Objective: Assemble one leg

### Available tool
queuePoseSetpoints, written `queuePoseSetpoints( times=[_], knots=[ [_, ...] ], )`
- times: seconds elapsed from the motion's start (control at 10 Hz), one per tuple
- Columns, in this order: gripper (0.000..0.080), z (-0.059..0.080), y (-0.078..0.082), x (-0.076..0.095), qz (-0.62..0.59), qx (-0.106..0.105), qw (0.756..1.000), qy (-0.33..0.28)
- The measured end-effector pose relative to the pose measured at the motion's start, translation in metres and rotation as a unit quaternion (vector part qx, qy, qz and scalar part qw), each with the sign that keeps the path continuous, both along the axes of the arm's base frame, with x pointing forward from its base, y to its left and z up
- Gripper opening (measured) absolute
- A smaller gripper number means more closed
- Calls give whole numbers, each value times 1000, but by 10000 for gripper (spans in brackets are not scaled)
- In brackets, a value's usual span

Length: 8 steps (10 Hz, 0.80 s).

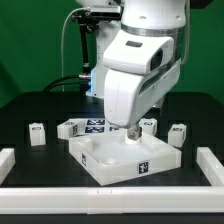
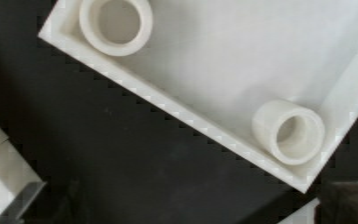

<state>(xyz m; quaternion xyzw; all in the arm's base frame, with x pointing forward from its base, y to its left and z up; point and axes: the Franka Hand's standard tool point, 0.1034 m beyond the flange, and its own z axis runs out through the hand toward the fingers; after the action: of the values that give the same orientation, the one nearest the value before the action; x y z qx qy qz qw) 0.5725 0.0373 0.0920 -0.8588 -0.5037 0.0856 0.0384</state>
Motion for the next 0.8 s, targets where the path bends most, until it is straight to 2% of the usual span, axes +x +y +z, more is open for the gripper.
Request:
queuePoseSetpoints(
  times=[0.1, 0.8],
  knots=[
    [650, -1, -1, 0, 22, 2, 999, 27],
    [650, -2, -1, -1, 22, 2, 999, 28]
  ],
)
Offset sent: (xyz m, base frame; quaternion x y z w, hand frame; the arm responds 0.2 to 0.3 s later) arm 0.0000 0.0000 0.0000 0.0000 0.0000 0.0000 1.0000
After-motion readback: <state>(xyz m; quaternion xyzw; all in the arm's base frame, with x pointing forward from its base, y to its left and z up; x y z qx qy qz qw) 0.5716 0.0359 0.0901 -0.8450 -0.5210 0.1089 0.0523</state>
